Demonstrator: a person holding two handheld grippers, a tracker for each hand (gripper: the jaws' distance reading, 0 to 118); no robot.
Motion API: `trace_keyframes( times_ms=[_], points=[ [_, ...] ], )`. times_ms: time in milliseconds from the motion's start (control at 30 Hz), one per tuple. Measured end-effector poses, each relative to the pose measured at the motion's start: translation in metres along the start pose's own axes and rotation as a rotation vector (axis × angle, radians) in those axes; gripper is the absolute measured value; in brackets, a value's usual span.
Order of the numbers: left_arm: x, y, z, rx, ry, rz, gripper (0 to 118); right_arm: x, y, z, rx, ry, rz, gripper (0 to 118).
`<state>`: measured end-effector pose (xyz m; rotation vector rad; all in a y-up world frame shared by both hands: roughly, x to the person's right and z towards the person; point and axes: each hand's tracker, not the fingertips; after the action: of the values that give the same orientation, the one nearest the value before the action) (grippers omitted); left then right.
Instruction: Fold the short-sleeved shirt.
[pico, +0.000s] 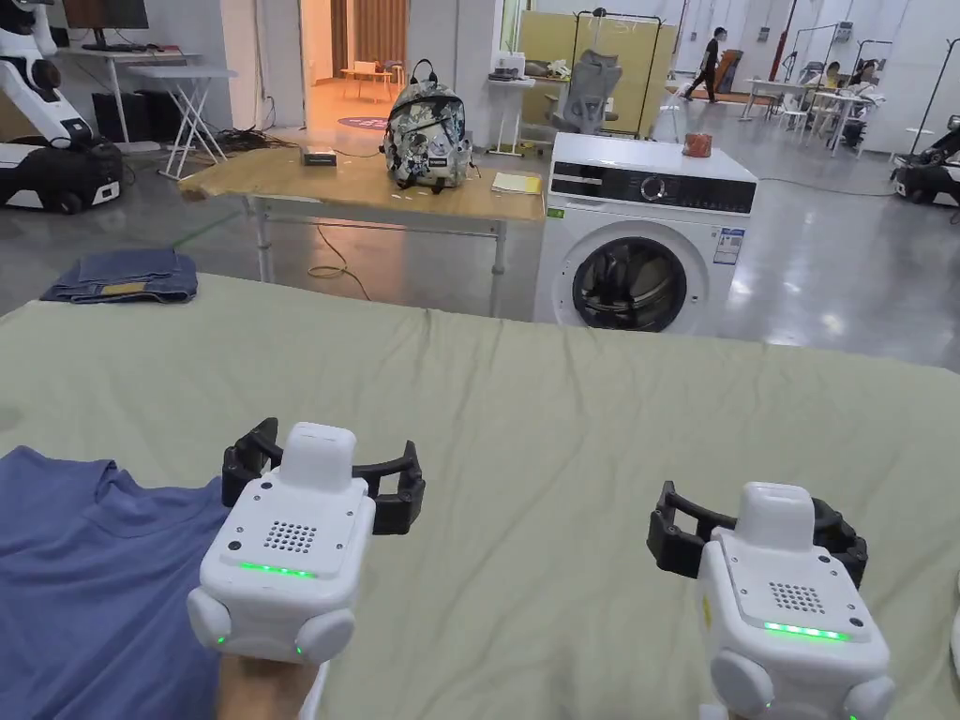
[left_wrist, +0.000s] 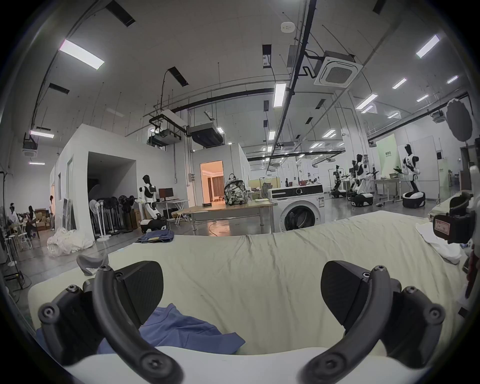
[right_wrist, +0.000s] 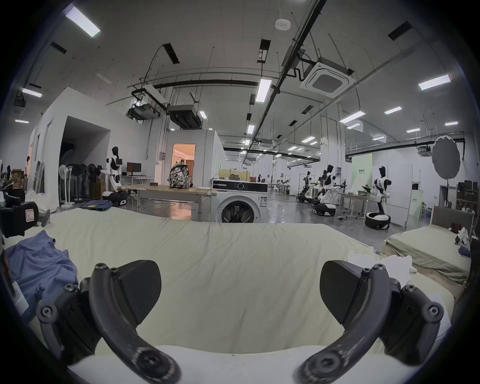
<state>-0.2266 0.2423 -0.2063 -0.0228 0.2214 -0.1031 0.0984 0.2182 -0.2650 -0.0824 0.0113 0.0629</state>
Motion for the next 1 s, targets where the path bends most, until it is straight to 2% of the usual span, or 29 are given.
trace_keyframes(
  times_ms=[233,333,400,467,567,600,633,667,700,733,833,867,933,967,1000],
  points=[
    [-0.002,-0.001,0.001,-0.002,0.015,0.016,118,-0.004,0.000,0.001,-0.001,0.000,0.011,118],
    [-0.003,-0.005,0.004,-0.017,0.013,0.011,118,-0.006,-0.004,-0.003,-0.057,0.000,0.073,118],
    [-0.011,-0.009,0.001,-0.048,0.001,0.028,118,-0.002,-0.005,-0.007,-0.104,0.002,0.044,118],
    [-0.023,-0.009,-0.001,-0.071,0.008,0.145,118,0.012,-0.002,-0.004,-0.105,0.014,-0.169,118],
    [-0.055,-0.008,-0.006,-0.065,-0.018,0.495,118,0.033,0.005,-0.003,-0.106,-0.008,-0.529,118],
    [-0.063,-0.008,-0.008,-0.058,-0.030,0.598,118,0.037,0.006,-0.003,-0.104,-0.029,-0.598,118],
    [-0.068,-0.008,-0.009,-0.062,-0.034,0.692,117,0.041,0.006,-0.008,-0.095,-0.041,-0.623,118],
    [-0.067,-0.001,-0.005,-0.038,-0.016,0.681,116,0.039,0.008,-0.009,-0.079,-0.045,-0.583,118],
    [-0.061,0.006,-0.004,-0.035,-0.001,0.573,116,0.033,0.012,-0.010,-0.051,-0.048,-0.449,118],
    [-0.048,0.014,-0.004,-0.029,0.003,0.399,116,0.022,0.017,-0.011,-0.030,-0.042,-0.229,118],
    [0.008,0.020,0.000,0.006,0.019,-0.335,116,-0.018,0.011,-0.010,0.105,-0.073,0.557,118],
    [0.023,0.012,0.002,0.054,0.040,-0.552,116,-0.027,0.003,-0.010,0.172,-0.095,0.791,118],
    [0.042,0.003,0.007,0.095,0.080,-0.860,116,-0.034,-0.009,-0.012,0.232,-0.109,1.105,118],
    [0.047,-0.003,0.007,0.103,0.080,-0.975,116,-0.035,-0.012,-0.013,0.257,-0.112,1.215,118],
    [0.048,-0.006,0.007,0.124,0.081,-1.052,115,-0.035,-0.014,-0.013,0.283,-0.119,1.269,118]
  ],
)
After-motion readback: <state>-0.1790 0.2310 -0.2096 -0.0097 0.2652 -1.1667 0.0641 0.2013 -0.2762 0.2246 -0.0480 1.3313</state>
